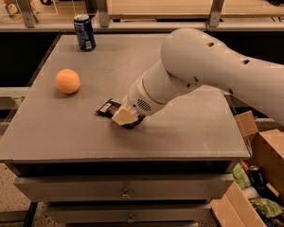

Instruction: Move rxbar chocolate near pepsi can

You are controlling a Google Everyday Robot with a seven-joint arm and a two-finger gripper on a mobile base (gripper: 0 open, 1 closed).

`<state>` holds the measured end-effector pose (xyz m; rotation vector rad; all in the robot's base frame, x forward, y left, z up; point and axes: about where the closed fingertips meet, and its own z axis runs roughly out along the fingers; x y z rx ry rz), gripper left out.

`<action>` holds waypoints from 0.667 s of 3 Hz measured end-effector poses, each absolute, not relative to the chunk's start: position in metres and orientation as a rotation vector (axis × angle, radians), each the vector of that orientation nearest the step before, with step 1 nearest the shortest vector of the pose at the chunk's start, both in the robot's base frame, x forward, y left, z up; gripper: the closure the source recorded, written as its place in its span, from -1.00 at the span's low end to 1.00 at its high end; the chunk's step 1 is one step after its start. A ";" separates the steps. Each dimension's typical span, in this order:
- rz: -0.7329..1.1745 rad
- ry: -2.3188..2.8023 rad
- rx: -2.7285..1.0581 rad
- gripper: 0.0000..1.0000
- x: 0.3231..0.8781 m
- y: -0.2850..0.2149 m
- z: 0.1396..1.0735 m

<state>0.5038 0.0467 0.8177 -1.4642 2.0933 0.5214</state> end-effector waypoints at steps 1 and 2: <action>0.489 2.061 -1.456 1.00 0.519 0.035 0.839; 0.420 2.003 -1.458 1.00 0.547 0.023 0.872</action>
Offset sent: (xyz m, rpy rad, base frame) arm 0.0815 -0.0401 0.0970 -0.0059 -0.2162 -0.0057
